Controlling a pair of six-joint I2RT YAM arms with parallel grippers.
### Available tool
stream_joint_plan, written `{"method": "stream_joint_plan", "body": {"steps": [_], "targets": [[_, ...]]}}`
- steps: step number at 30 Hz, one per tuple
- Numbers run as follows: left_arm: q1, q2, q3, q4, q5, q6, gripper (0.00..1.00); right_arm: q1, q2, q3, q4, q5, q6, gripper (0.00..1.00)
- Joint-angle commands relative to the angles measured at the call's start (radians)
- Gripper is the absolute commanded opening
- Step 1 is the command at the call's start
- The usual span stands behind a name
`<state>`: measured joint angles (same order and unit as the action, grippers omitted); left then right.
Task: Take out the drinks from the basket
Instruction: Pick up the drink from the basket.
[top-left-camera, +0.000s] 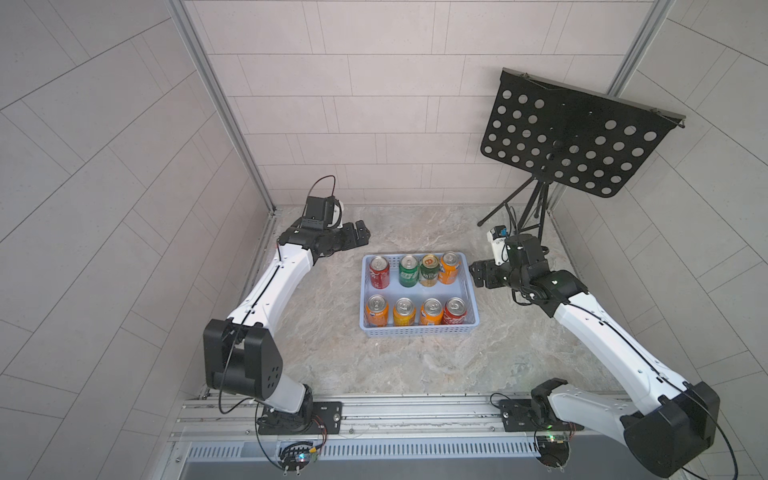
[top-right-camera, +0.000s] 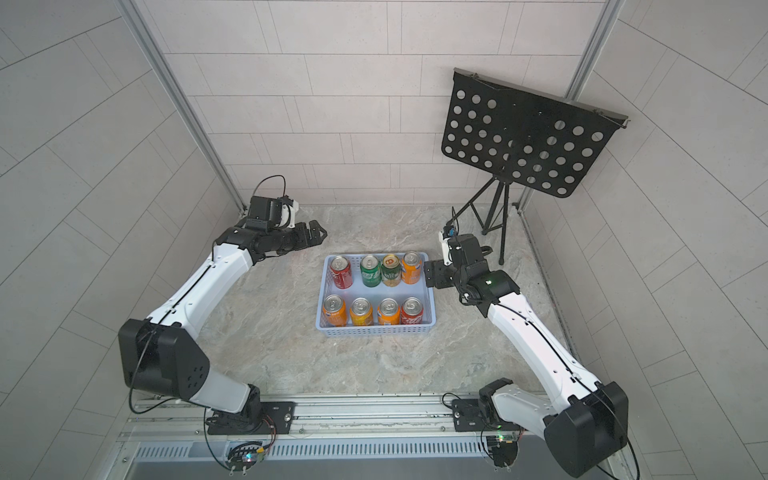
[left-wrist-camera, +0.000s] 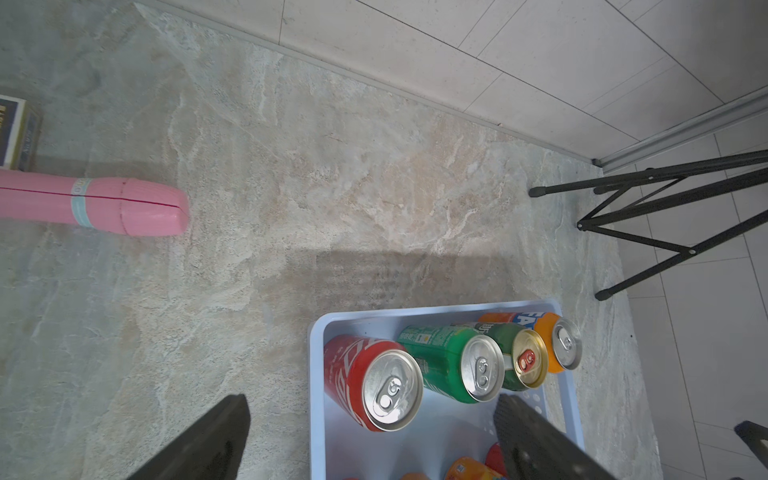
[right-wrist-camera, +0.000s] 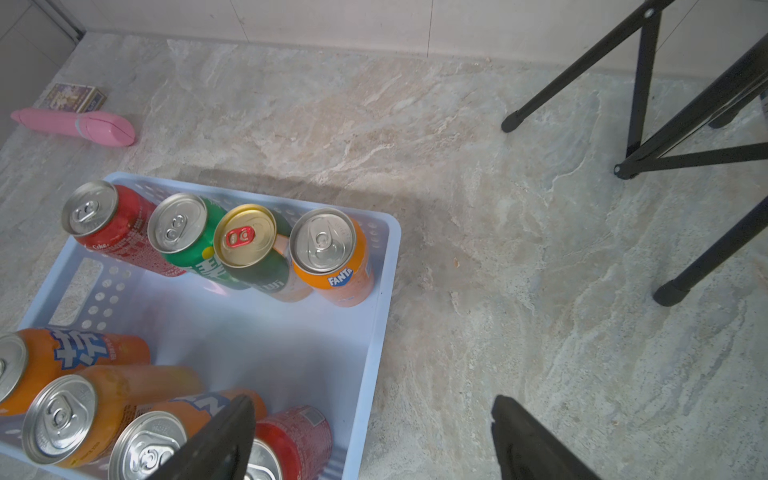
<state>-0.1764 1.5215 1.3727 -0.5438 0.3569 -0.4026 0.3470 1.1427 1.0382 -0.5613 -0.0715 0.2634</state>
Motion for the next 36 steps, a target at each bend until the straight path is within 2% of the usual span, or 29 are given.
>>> {"method": "stream_joint_plan", "body": {"steps": [1, 7, 14, 21, 36], "targets": [[-0.007, -0.007, -0.018, 0.017, 0.048, 0.018, 1.00, 0.017, 0.033, 0.058, -0.096, 0.000, 0.001, 0.92], [-0.051, -0.036, -0.074, 0.037, 0.001, 0.043, 1.00, 0.071, 0.067, 0.114, -0.184, 0.030, -0.017, 0.93], [-0.063, -0.036, -0.092, 0.042, 0.003, 0.028, 1.00, 0.114, 0.129, 0.139, -0.272, -0.081, -0.001, 0.93], [-0.065, -0.035, -0.094, 0.046, 0.001, 0.028, 1.00, 0.149, 0.166, 0.136, -0.329, -0.178, -0.042, 0.93], [-0.067, -0.025, -0.093, 0.039, -0.026, 0.019, 1.00, 0.228, 0.262, 0.159, -0.388, -0.129, -0.093, 0.90]]}}
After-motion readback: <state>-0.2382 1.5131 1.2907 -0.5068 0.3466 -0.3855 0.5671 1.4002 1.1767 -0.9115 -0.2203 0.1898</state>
